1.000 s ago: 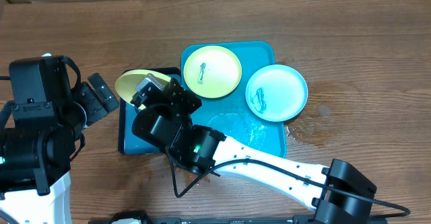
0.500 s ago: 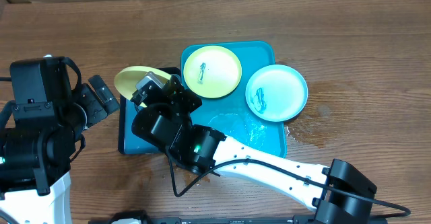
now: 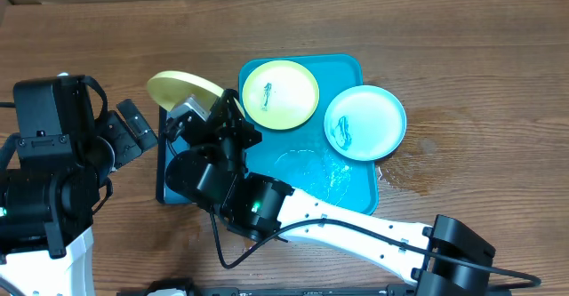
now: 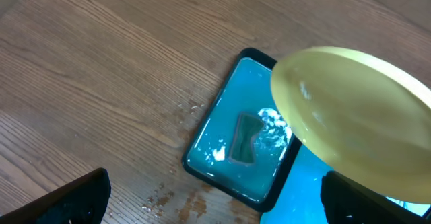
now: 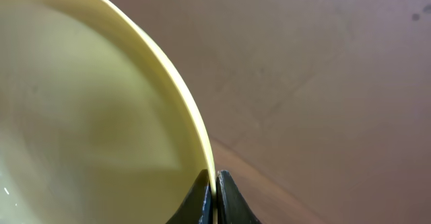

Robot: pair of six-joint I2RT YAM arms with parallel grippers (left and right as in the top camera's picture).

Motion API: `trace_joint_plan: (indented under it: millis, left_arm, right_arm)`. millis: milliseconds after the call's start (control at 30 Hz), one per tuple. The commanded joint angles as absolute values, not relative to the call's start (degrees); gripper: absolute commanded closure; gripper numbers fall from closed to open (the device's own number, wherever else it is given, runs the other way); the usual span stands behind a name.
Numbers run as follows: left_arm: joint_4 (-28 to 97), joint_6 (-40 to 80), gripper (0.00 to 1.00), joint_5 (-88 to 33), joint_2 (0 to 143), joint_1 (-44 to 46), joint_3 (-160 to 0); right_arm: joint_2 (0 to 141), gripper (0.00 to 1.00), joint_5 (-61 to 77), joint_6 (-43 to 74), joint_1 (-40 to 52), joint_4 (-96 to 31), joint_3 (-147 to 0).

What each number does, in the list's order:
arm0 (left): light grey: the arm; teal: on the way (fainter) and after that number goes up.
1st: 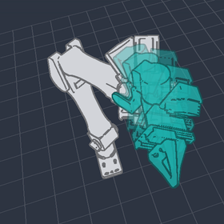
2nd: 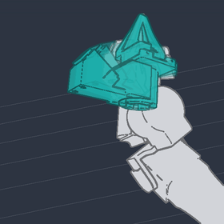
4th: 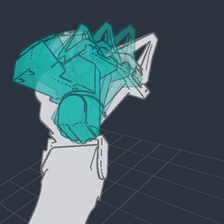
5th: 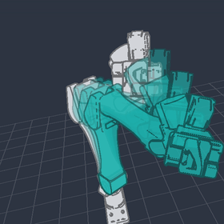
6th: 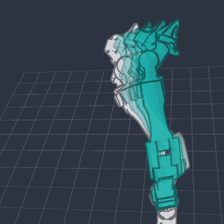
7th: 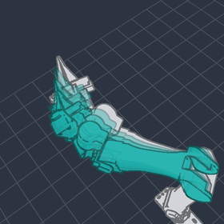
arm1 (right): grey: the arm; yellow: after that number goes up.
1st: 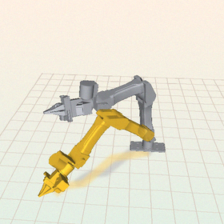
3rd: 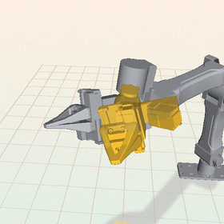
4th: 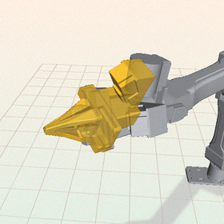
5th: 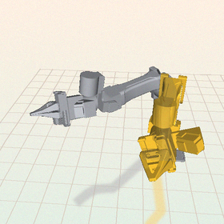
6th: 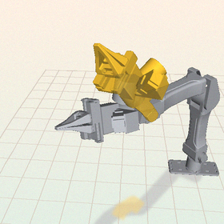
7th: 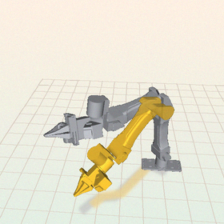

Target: Clean dirty plates on tray and stack at the side

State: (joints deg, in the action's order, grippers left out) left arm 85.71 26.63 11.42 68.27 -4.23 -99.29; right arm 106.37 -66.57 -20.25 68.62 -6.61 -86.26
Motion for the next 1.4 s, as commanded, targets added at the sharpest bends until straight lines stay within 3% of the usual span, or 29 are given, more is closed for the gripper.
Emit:
trace_joint_plan:
  millis: [0,500,600,667,800,1033,1233,1367]
  left_arm:
    - [85.47,27.0,0.0,12.43,68.14,-4.58,-99.77]
    - [85.19,27.0,0.0,12.64,68.14,-4.58,-99.77]
    - [85.08,27.0,0.0,12.62,68.14,-4.58,-99.77]
    - [85.19,27.0,0.0,12.62,68.14,-4.58,-99.77]
    - [85.52,27.0,0.0,12.6,68.14,-4.58,-99.77]
    - [85.41,27.03,0.0,12.6,68.16,-4.58,-99.77]
    - [85.43,27.03,0.0,12.6,68.16,-4.58,-99.77]
    - [85.45,27.03,0.0,12.6,68.16,-4.58,-99.77]
  right_arm:
    - [105.51,0.96,-68.99,-22.59,69.01,-6.04,-87.42]
    - [105.49,0.96,-69.84,-22.94,68.69,-3.75,-87.39]
    - [105.51,0.96,-65.98,-3.33,66.22,-11.46,-87.39]
    - [105.51,0.96,-52.62,10.85,63.35,-21.39,-87.39]
    - [105.56,0.96,-22.13,29.1,53.84,-31.77,-87.39]
    - [99.81,0.96,26.35,32.45,29.89,-31.44,-88.01]
    - [95.35,0.96,32.6,37.78,4.38,-40.82,-88.01]
    - [97.01,0.96,21.52,37.76,-14.39,-54.22,-87.74]
